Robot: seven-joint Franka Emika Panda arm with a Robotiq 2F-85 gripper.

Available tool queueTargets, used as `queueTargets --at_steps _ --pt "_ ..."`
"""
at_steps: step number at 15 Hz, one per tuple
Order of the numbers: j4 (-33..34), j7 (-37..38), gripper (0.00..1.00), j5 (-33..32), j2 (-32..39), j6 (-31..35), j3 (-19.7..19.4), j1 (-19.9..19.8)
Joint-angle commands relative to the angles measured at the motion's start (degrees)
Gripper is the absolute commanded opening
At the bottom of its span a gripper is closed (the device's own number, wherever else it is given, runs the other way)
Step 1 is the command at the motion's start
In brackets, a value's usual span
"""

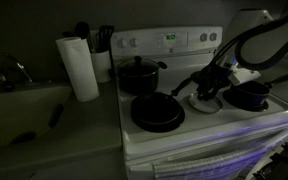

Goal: Take the lid from the stove and put it on the right black pot

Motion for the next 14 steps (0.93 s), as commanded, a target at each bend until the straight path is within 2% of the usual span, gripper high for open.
queueTargets --at_steps 1,3,5,12,14 --pt "1.04 -1.63 1.00 1.20 2.04 0.49 -0.37 0.14" --pt "1.12 -1.60 1.00 1.26 2.22 0.30 -0.37 0.12" --pt "1.58 -1.66 0.74 2.93 2.09 -1.09 -0.31 0.38" --pt "2.62 -0.63 0.23 2.08 1.57 -2.48 0.08 0.56" --pt "3.27 -0.51 0.15 1.96 1.74 -3.62 0.11 0.62"
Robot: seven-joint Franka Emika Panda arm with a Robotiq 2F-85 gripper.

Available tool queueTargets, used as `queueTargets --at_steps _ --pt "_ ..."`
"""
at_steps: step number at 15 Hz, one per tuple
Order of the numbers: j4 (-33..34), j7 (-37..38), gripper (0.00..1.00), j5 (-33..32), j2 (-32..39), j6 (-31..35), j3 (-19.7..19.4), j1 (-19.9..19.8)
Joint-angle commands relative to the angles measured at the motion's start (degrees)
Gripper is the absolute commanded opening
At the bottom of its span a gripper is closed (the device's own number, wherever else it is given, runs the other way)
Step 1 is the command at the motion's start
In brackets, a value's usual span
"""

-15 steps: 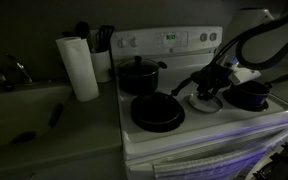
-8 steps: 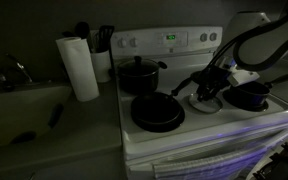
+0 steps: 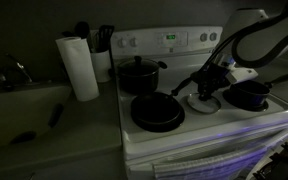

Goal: Take the lid from the stove and put it on the right black pot

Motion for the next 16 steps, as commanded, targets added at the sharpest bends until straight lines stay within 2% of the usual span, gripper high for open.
queueTargets --at_steps 1,8,16 --pt "2.20 -0.33 0.15 0.16 0.71 -3.48 0.10 0.33" --pt "9.23 -1.35 0.15 -3.96 0.54 -15.47 -0.06 0.10" --pt "14.52 -11.36 0.15 -12.38 -1.77 -24.14 -3.14 -2.23"
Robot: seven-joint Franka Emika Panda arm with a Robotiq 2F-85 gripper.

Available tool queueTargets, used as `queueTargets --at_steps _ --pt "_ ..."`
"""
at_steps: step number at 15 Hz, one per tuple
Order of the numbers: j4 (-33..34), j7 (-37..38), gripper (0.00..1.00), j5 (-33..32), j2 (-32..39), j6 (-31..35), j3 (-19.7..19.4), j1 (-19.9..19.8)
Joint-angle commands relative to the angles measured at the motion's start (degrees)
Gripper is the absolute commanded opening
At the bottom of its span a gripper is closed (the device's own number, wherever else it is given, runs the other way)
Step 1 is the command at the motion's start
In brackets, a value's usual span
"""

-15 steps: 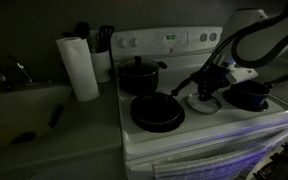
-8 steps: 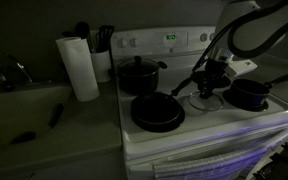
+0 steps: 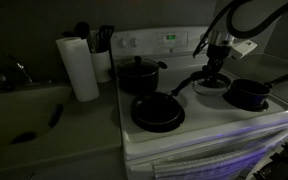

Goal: Take the lid from the stove and put it on the right black pot

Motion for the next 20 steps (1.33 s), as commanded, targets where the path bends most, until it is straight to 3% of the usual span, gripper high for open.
queueTargets --at_steps 1,5,12,20 --pt "1.36 -6.41 0.15 -2.60 -1.96 -3.63 -1.43 -1.41" --pt "0.57 -12.25 0.15 -5.43 -4.58 -0.90 -1.85 -1.34" --pt "-1.48 -19.40 0.15 -3.39 -10.27 -0.10 -4.20 -1.85" --pt "-5.88 -22.08 0.15 -2.09 -16.63 -2.06 -8.05 -2.00"
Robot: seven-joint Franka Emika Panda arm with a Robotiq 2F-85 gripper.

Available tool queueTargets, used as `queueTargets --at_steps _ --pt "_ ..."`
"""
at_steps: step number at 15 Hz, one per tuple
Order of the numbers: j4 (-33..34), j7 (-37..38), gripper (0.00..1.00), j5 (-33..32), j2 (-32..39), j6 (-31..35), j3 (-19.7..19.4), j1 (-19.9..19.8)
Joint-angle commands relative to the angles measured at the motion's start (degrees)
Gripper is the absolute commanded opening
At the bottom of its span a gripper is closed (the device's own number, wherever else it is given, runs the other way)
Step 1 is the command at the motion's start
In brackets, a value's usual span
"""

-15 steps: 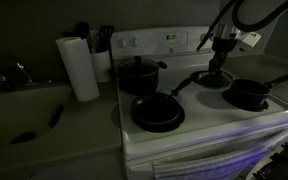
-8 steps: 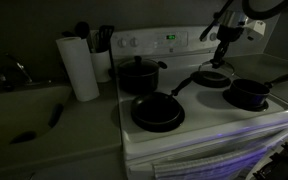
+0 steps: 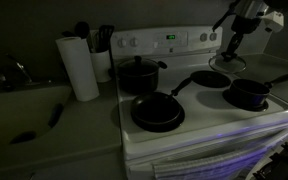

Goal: Take the lid from the stove and put it on the right black pot

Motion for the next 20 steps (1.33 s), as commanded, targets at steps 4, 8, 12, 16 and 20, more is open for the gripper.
queueTargets --at_steps 4,8,12,16,20 --pt "-7.66 0.08 0.15 1.72 -6.60 -1.53 -0.84 -0.88" --pt "-12.09 4.45 0.15 0.11 -9.03 -2.79 -0.73 -2.68" --pt "-16.33 9.79 0.15 -0.48 -12.07 -3.14 -0.71 -4.88" --pt "-20.80 11.94 0.15 -0.81 -16.69 -0.13 -0.61 -5.96" --pt "-25.18 11.91 0.15 0.10 -21.14 5.62 -1.94 -6.62"
